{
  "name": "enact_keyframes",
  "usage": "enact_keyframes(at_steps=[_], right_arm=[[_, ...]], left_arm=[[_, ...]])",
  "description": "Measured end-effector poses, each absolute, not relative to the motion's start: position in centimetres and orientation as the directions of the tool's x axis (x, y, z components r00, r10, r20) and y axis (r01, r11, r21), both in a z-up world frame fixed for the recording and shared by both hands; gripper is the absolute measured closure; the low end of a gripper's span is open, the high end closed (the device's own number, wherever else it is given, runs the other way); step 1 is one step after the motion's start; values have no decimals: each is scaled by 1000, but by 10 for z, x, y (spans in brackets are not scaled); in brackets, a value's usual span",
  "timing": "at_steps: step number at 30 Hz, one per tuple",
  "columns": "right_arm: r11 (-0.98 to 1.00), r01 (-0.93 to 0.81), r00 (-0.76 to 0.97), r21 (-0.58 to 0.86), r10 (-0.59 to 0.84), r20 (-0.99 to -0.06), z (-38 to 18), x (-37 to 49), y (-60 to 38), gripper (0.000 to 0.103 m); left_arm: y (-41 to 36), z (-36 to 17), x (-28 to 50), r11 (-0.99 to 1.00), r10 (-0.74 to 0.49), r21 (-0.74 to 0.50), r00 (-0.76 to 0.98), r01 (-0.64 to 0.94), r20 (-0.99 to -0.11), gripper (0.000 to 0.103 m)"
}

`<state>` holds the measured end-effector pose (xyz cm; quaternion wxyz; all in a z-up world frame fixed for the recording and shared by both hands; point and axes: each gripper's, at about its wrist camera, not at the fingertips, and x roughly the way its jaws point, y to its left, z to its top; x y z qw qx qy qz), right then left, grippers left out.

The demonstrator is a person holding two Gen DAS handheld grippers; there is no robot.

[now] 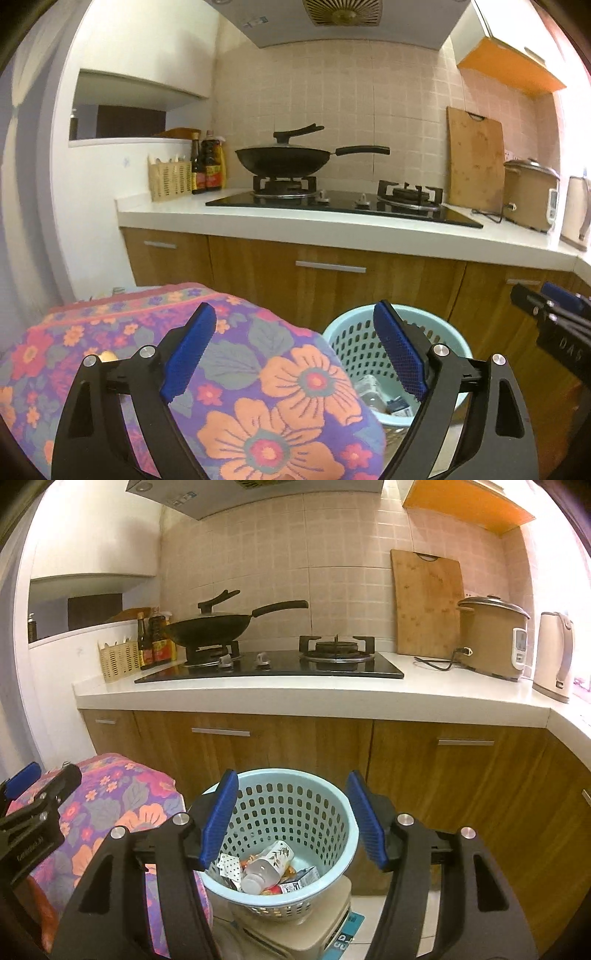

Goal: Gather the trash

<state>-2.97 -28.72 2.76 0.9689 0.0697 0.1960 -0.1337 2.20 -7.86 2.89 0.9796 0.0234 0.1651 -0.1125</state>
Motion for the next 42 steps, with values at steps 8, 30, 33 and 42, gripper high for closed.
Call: enact_keyframes(at_steps=[8, 30, 33, 42], right_arm=[[955, 283, 885, 84, -226, -407, 24, -27, -285, 45], [959, 270, 881, 82, -212, -422, 16, -21, -278, 40], [959, 269, 879, 85, -208, -428, 13, -20, -277, 40], [962, 264, 881, 75, -210, -424, 13, -19, -271, 40]], left_arm=[[-75, 28, 20, 974, -214, 4, 921, 227, -325, 16], [-73, 23, 22, 976, -202, 7, 916, 218, -346, 14], [-73, 24, 22, 977, -199, 9, 917, 215, -345, 14], [-71, 23, 24, 976, -202, 0, 915, 216, -349, 12]])
